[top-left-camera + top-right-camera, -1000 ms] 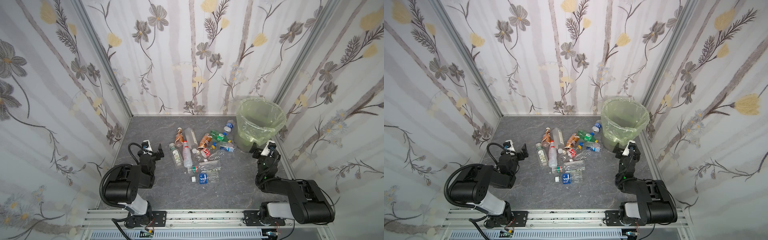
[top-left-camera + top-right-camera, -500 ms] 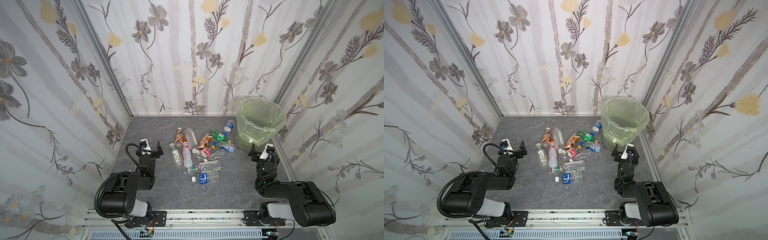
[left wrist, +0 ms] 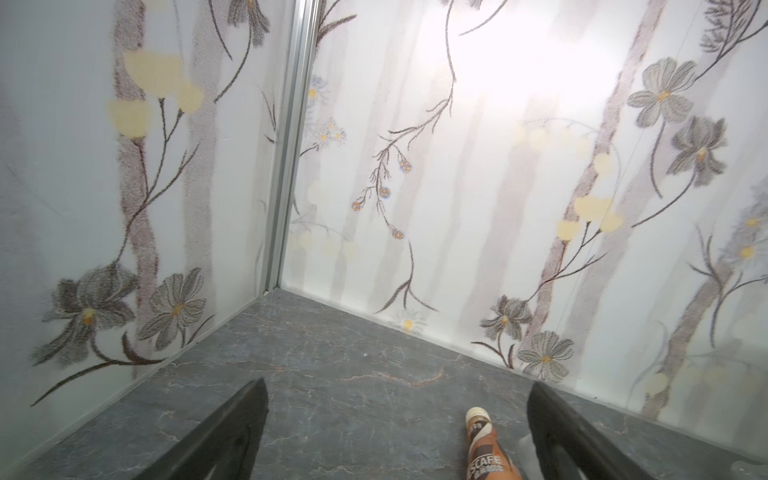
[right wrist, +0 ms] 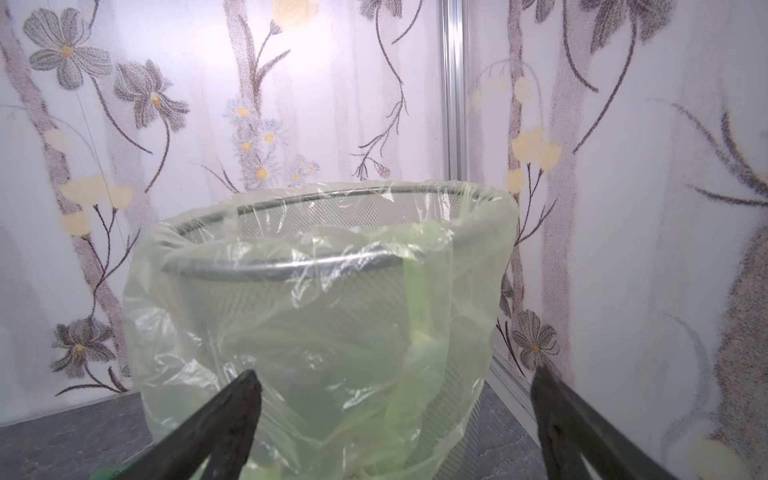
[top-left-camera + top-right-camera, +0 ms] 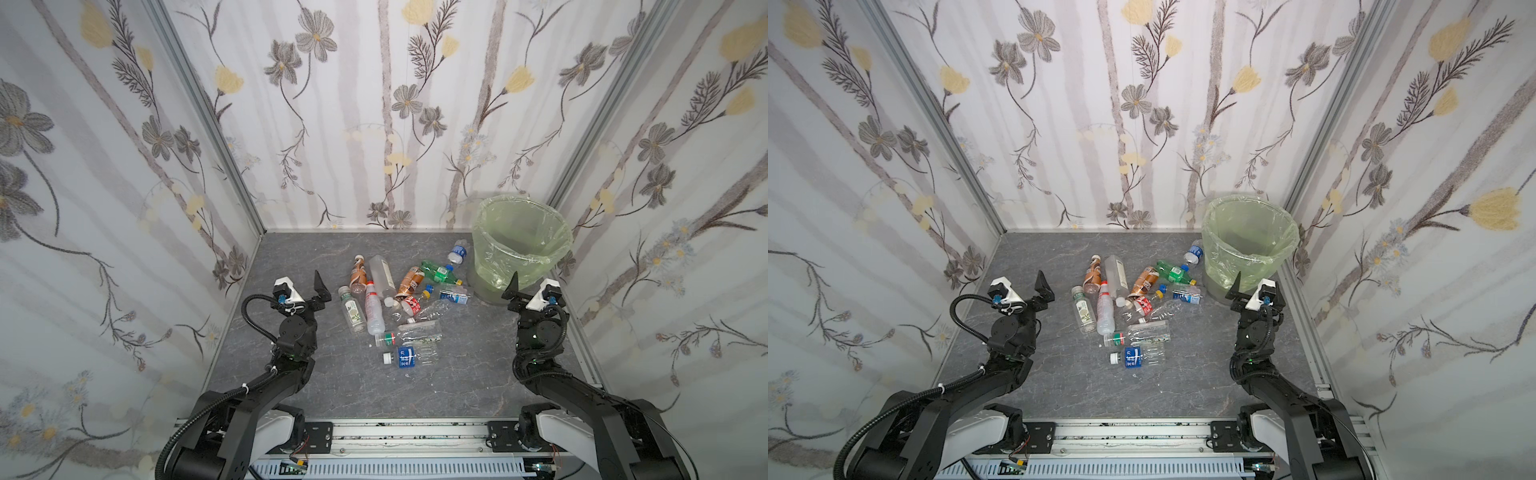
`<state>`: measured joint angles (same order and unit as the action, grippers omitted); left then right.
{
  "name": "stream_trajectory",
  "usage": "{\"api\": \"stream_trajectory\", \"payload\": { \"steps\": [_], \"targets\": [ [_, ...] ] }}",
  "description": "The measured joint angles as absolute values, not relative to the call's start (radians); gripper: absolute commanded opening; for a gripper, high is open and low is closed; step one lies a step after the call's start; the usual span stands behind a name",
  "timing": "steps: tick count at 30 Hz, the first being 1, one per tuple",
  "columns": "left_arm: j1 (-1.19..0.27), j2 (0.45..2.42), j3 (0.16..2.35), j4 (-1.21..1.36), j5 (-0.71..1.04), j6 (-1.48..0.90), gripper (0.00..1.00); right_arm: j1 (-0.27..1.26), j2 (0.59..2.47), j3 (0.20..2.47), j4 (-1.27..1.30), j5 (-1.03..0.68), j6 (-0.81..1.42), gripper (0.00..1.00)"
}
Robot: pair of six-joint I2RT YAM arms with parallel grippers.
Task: Throw the plastic bottles in the bin
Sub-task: 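Raise both arms from rest and move grippers toward the bottle pile, then grasp the blue-labelled water bottle with the right gripper while the left hovers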
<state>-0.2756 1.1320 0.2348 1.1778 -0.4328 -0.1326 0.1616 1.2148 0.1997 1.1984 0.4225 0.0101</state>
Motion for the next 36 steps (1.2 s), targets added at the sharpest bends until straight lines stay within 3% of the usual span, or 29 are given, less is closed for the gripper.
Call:
{"api": "stream_trajectory", "payload": {
  "steps": [12,18,25,36],
  "targets": [
    [-0.438,1.182,0.43,1.005,-0.397,-0.186,1.0,0.233,0.939,0.284,0.643,0.485,0.21,1.0],
    [-0.462,1.246,0.589,0.842,-0.292,-0.238,1.0,0.406,0.912,0.403,0.399,0.565,0.308,1.0],
    [-0.464,1.262,0.624,0.754,-0.227,-0.35,1.0,0.668,1.151,0.69,0.178,0.688,0.349,1.0],
    [-0.419,1.157,0.673,0.508,-0.261,-0.476,1.0,0.81,1.645,1.241,-0.076,0.792,0.378,1.0]
  ]
}}
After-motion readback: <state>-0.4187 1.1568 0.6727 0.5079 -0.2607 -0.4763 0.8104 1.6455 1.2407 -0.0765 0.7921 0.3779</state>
